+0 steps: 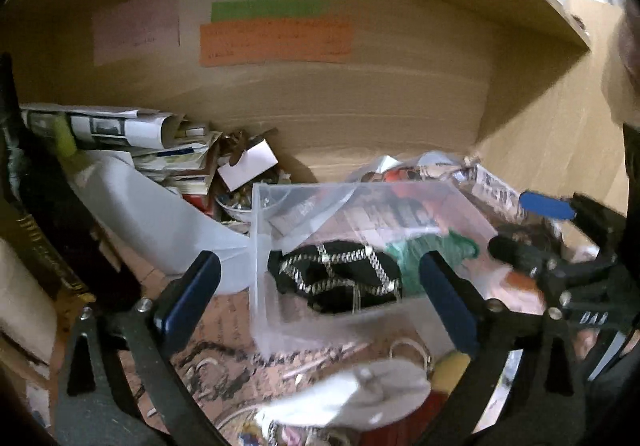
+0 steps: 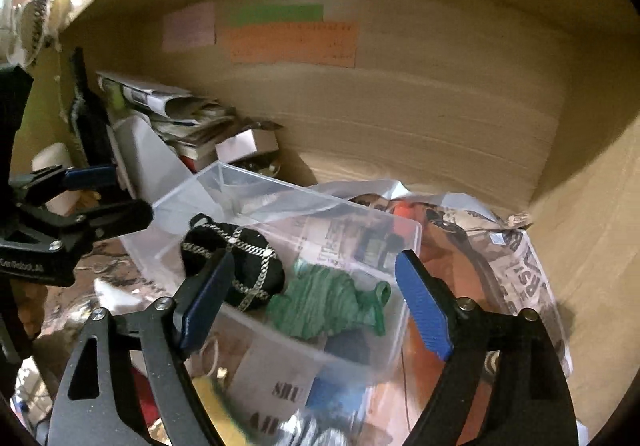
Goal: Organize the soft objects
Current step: 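Grasp the white cloth with the left tool while the right tool grasps the grey knit glove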
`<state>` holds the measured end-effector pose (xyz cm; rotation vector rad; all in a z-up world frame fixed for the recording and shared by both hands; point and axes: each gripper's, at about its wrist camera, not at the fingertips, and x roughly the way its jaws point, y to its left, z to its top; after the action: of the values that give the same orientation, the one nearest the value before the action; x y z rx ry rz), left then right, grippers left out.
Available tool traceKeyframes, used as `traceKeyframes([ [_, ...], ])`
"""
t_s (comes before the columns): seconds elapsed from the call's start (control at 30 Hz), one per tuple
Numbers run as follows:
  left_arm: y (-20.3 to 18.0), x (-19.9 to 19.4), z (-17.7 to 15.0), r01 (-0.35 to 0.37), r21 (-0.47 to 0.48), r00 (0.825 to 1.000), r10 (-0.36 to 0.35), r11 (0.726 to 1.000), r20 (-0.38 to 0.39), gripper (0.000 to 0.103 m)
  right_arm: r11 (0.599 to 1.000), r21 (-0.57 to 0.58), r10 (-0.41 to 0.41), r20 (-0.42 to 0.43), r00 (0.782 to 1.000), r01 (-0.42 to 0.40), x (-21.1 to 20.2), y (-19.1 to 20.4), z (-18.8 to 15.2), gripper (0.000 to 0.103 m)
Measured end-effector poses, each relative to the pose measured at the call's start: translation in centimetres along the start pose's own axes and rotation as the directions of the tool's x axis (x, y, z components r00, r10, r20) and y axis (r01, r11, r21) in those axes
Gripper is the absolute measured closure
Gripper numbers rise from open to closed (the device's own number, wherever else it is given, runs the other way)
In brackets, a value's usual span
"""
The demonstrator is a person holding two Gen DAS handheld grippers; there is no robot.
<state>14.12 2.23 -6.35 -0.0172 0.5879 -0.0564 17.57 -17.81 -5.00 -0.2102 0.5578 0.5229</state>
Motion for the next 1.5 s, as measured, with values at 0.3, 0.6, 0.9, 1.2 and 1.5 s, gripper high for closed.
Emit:
traceKeyframes([
  [0.3, -0.4, 0.1, -4.9, 0.014, 0.037, 0.993, -0.01, 0.999, -0.113, 0.001, 0.997, 0.067, -0.026, -0.044, 0.999, 0.029, -2.2, -1.2, -4.3, 0.021],
  [0.6, -0.1, 2.2, -8.3, 0.027, 0.004, 0.975, -0.025, 1.0, -0.221, 0.001, 0.987, 0.161, 0.003, -0.179, 0.984, 0.026, -0.9, -2.1, -9.2, 0.022],
  [0.9, -0.4, 3.0, -8.8, 0.053, -0.016, 0.972, -0.055, 0.998, -0.226, 0.022, 0.978, 0.202, 0.097, -0.213, 0.972, -0.053, -0.4, -1.6, -10.9, 0.065],
  [1.2, -0.8, 2.5, -8.4, 0.109, -0.013, 0.972, -0.109, 0.994, -0.209, 0.075, 0.98, 0.196, 0.071, -0.165, 0.984, -0.038, -1.4, -1.8, -10.5, 0.078],
  [1.5, -1.3, -1.2, -6.6, 0.133, -0.009, 0.984, -0.133, 0.991, -0.116, 0.084, 0.981, 0.191, 0.03, -0.06, 0.998, -0.018, -3.6, -2.4, -8.0, 0.079],
])
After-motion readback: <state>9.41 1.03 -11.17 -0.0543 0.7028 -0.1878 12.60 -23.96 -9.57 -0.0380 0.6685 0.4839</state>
